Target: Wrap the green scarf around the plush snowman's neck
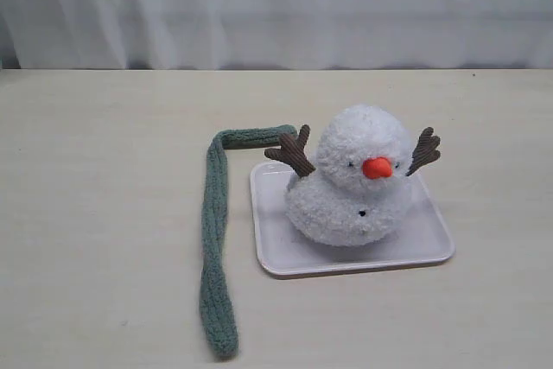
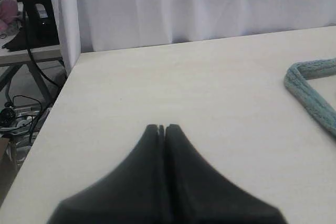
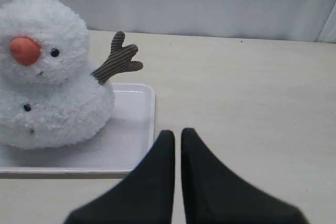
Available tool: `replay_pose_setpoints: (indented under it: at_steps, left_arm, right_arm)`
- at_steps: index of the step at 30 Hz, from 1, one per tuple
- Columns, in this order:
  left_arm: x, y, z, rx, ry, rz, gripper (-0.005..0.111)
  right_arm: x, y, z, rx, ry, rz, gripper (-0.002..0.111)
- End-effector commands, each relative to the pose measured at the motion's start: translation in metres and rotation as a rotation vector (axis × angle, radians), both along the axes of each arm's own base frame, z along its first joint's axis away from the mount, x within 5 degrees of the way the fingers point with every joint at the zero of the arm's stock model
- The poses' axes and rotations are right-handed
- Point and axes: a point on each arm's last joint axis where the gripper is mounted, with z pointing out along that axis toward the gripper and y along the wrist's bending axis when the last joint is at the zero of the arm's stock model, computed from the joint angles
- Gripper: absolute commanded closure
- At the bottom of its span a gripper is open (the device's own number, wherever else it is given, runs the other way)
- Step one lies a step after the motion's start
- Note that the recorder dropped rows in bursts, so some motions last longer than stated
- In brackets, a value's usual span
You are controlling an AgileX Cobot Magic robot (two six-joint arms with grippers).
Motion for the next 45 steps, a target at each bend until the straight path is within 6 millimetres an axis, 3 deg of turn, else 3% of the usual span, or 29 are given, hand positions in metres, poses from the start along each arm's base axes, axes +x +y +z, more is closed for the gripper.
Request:
replay_pose_setpoints:
  at_steps: [1,10,14,26,29,32,36,41,45]
  left_arm:
    - [0.0,0.0,0.0,0.011,-0.014,0.005,0.107]
    - [0.0,0.001,0.001,0.042,-0.019,0.007,0.107]
    - [0.002,0.0,0.008,-0.019,-0.099,0.003,0.107]
    - [-0.008,0.003,0.063,-0.129,-0.72,0.016,0.107]
    - [-0.012,0.003,0.07,-0.385,-0.792,-0.027,0.107]
    - [-0.012,0.0,0.07,-0.545,-0.777,-0.091,0.107]
    - [-0.007,-0.006,0.089,-0.403,-0.654,-0.111,0.107]
    - [0.018,-0.004,0.118,-0.388,-0.419,-0.036,0.107]
    - [0.048,-0.009,0.123,-0.284,-0.305,-0.061,0.098]
  right_arm:
    - [0.0,0.0,-0.001,-0.007,0.001,-0.001,0.104]
    - [0.0,0.0,-0.001,-0.007,0.001,-0.001,0.104]
    - [0.0,0.0,-0.001,-0.007,0.001,-0.001,0.104]
    - [0.0,0.0,-0.001,-0.007,0.001,-0.001,0.104]
    - [0.0,0.0,-0.001,-0.007,0.001,-0.001,0.104]
    - [0.0,0.0,-0.001,-0.007,0.001,-0.001,0.104]
    - [0.0,0.0,-0.001,-0.007,0.001,-0.001,0.104]
    - [0.0,0.0,-0.001,-0.007,0.001,-0.001,0.104]
    - [0.0,0.0,-0.001,-0.007,0.001,-0.001,0.104]
